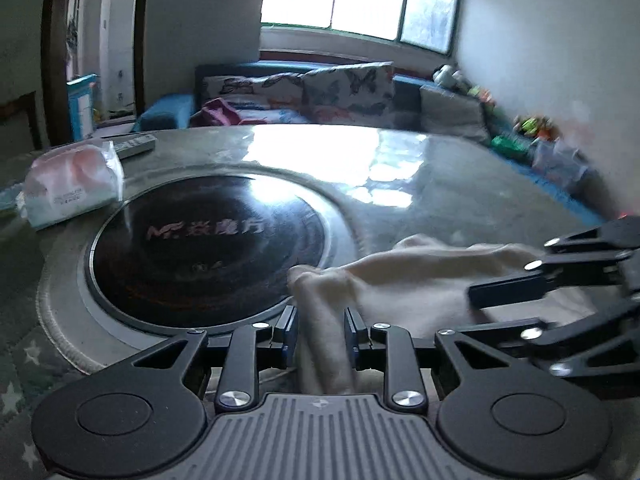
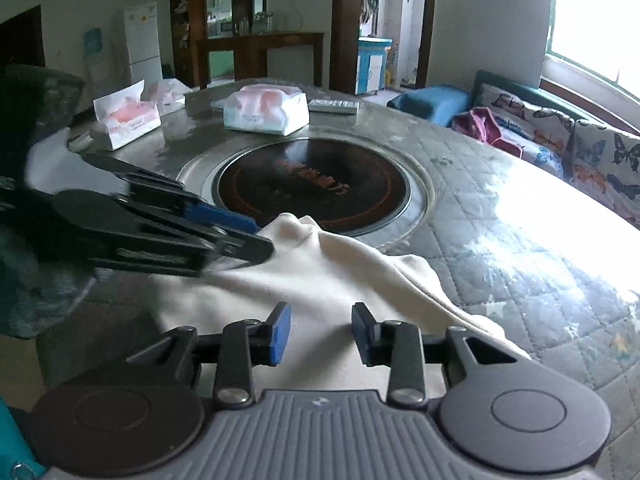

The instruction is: Fold clothes

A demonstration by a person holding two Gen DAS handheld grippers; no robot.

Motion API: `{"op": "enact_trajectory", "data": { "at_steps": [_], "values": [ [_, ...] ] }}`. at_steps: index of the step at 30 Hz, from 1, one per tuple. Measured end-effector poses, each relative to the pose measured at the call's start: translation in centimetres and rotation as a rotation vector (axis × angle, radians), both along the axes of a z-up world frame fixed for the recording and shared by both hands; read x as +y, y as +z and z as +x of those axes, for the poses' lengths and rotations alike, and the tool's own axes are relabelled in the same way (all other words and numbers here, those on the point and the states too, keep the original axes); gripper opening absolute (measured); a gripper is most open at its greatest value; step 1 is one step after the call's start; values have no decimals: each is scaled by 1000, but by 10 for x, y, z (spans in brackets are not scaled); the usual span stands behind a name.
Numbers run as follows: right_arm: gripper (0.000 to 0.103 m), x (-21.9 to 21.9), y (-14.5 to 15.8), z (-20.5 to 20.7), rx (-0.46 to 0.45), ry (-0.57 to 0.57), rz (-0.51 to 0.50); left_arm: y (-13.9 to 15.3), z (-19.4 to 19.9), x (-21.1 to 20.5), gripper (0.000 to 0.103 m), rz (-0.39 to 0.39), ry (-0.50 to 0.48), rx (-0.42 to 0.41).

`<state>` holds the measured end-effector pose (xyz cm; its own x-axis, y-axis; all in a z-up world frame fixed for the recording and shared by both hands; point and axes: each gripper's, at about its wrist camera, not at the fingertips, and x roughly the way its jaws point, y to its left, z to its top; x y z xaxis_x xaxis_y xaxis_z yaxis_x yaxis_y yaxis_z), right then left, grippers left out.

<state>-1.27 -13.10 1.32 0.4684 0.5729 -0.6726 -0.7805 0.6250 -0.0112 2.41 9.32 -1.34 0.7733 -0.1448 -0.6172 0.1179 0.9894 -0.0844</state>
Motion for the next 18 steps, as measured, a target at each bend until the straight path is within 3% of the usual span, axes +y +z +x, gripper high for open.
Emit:
{"op": "enact_trajectory", "data": {
  "at_steps": [6,18],
  "values": [
    [33,7,-5,11,-13,-57,25,-2,1,8,28,-13,4,6],
    [33,34,-5,-27,-9,148,39,-2,6,14,30,-30,-10,22]
  ]
}}
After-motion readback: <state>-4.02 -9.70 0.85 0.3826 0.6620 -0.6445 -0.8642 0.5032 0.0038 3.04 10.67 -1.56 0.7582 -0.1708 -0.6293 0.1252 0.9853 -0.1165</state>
